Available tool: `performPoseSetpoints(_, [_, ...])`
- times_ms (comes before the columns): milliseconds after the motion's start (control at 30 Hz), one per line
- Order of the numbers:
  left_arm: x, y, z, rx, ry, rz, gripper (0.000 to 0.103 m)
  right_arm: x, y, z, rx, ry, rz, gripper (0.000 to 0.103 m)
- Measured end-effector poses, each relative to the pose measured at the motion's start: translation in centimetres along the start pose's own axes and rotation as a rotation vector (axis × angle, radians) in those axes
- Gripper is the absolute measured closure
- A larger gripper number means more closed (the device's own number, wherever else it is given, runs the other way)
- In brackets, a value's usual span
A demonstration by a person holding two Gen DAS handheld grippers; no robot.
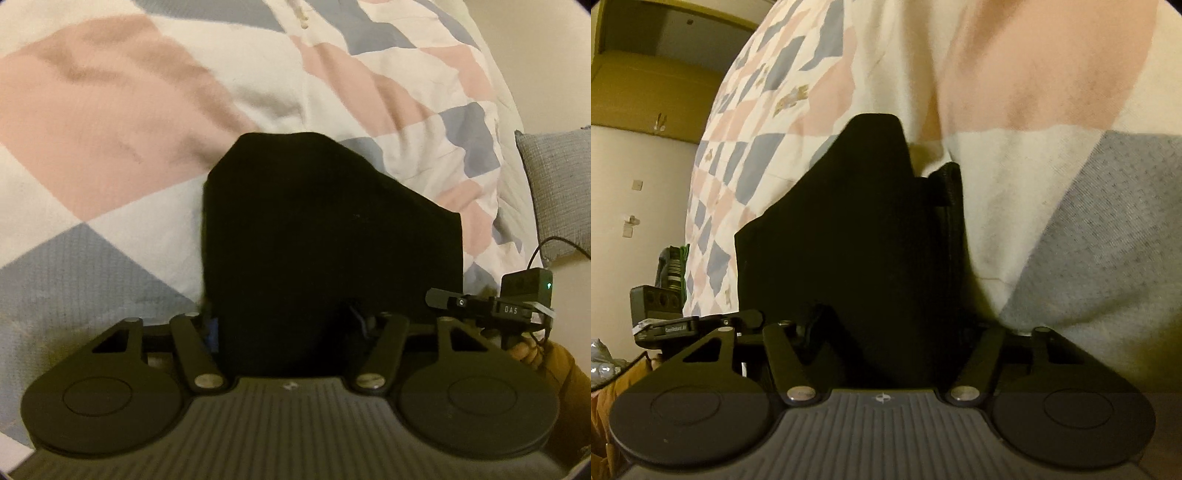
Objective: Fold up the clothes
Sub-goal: 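Lift the folded jeans with both grippers and carry them toward the clothes stack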
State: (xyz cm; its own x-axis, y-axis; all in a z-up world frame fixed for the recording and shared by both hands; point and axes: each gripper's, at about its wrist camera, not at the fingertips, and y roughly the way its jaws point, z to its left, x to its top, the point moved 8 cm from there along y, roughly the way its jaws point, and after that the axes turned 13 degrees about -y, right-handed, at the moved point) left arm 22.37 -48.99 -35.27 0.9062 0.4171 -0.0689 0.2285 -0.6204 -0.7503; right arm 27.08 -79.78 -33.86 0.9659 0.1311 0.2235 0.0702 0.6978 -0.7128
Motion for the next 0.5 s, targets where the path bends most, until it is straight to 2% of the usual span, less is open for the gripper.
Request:
performPoseSetpoints(133, [0.3, 2.0, -0.5, 0.000, -0.004, 0.016, 0.013, 0.4, 1.2, -0.3, 0.015, 0.035, -0.006, 0.039])
performPoseSetpoints(200, [0.0, 1.4, -0.7, -0.002, -0.002, -0.001, 0.012, 0.2, 1.3, -0.2, 0.022, 0.048, -0.016, 0.042])
performPoseSetpoints(233, [-0.1, 1.2, -0.8, -0.003, -0.002, -0.010, 0.018, 0.1, 1.1, -0.2, 0.021, 0.058, -0.021, 0.044])
performPoseSetpoints(267, [-0.2, 0.9, -0.9, -0.004, -0.001, -0.018, 0.032, 0.1, 0.8, 0.0, 0.020, 0.061, -0.022, 0.047])
performPoseSetpoints(367, [-0.6, -0.2, -1.3, -0.009, 0.006, -0.046, 0.056, -0.1, 0.0, 1.0, 0.017, 0.061, -0.027, 0.054])
performPoseSetpoints(467, [-1.4, -2.4, -2.0, -0.035, 0.011, -0.082, 0.067, -0.1, -1.2, 3.1, 0.034, 0.050, -0.050, 0.061])
performPoseSetpoints(500, [-1.6, -3.5, -2.1, -0.046, 0.005, -0.102, 0.068, 0.0, -1.6, 3.7, 0.048, 0.055, -0.057, 0.062])
